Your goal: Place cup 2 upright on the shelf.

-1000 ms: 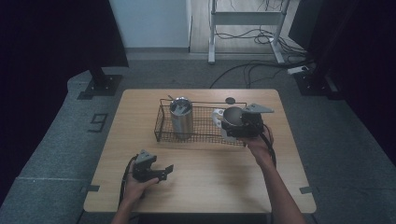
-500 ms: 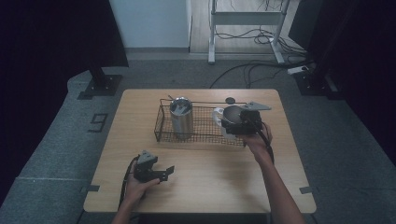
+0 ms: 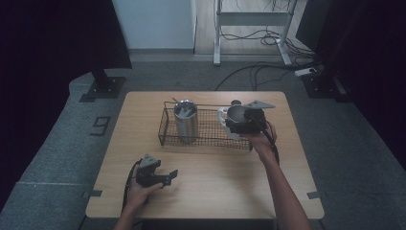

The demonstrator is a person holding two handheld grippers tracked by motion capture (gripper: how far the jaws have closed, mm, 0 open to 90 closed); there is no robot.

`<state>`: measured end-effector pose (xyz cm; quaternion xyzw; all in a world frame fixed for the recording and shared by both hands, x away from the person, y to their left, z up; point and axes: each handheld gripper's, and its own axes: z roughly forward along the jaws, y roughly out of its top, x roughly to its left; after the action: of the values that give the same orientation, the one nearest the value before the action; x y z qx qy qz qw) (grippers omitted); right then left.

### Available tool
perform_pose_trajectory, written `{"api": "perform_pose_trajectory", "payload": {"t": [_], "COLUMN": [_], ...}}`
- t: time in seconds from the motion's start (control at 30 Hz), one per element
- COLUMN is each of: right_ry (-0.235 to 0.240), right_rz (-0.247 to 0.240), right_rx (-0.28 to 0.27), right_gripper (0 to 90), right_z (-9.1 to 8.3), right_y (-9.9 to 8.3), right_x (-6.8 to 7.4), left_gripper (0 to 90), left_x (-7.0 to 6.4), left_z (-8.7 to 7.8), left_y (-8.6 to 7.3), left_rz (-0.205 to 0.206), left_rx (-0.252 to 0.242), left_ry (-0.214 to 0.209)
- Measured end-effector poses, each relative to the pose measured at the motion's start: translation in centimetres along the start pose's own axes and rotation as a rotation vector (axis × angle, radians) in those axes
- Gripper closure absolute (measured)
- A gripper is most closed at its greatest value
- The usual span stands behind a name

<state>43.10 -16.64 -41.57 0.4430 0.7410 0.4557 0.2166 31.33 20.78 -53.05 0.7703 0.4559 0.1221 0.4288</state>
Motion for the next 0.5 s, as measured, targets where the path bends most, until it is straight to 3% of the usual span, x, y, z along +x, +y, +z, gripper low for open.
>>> {"api": "perform_pose_trajectory", "payload": {"t": [0.5], "right_ry": [-0.007], "right_rz": [0.007], "right_rx": [0.017], "right_gripper": [6.7], "right_z": [1.2], "right_y": [0.9], "right_x": [-0.5], "left_gripper": [10.4], "left_x": [0.2], "left_z": [-0.2], "left_y": [0.0], "left_rz": [-0.003], "left_rx": [-0.004], "left_ry": [0.004]}}
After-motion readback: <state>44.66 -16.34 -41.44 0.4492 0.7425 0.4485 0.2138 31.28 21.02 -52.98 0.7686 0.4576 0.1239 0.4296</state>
